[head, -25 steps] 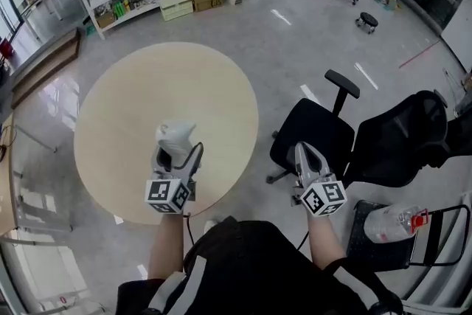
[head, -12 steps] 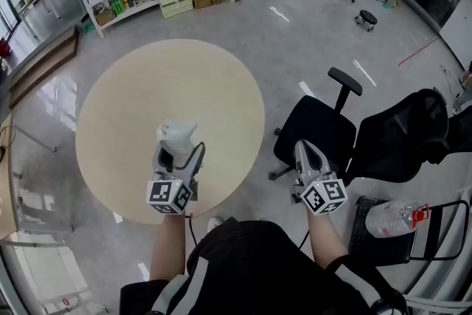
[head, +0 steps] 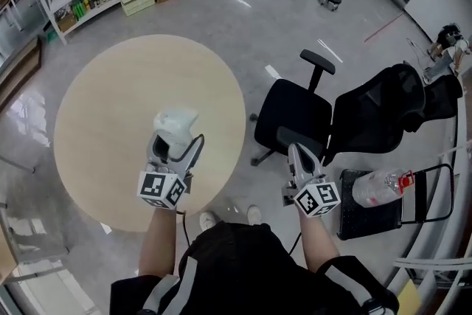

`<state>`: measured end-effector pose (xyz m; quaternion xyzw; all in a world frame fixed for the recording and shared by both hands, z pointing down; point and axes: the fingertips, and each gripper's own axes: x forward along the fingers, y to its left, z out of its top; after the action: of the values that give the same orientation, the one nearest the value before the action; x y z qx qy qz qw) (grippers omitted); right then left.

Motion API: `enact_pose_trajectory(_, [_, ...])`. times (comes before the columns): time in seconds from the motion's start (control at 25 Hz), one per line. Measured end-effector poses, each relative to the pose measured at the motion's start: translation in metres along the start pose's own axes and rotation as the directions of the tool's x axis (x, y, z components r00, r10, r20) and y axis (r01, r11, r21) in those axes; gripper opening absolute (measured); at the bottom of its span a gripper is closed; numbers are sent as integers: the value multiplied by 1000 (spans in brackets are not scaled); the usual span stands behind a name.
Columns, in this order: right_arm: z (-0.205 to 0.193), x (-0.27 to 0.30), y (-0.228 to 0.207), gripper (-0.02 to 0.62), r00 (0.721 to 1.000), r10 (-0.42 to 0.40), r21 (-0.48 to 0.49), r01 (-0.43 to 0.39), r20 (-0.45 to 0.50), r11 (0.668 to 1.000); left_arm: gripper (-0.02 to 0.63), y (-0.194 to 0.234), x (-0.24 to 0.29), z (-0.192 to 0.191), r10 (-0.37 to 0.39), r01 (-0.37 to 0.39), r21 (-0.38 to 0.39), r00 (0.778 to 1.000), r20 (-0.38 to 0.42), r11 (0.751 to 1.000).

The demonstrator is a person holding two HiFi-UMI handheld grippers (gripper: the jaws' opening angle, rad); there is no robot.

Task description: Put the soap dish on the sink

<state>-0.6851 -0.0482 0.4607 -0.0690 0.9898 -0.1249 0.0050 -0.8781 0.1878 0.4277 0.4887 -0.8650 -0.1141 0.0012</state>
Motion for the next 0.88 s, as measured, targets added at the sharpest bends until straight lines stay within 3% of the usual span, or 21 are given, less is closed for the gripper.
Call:
enact_pose_trajectory(0.2, [12, -19, -1, 6, 995, -78, 1, 78, 60, 997, 453, -18, 16, 0, -131, 131, 10, 991, -37, 991])
enact_pose_trajectory(0.4, [21, -62, -35, 6, 978, -180, 13, 180, 107, 984, 454, -62, 39, -11, -216, 218, 17, 975, -60, 976])
enact_pose_trajectory(0.68, [36, -151, -88, 6, 949, -287, 14, 288, 127, 958, 454, -160, 70, -27, -349, 349, -8, 935, -55, 937])
enact_pose_trajectory(0.88, [47, -230, -135, 6, 900, -406, 33, 406, 159, 913, 454, -247, 85, -48, -447, 445, -45, 893, -55, 894])
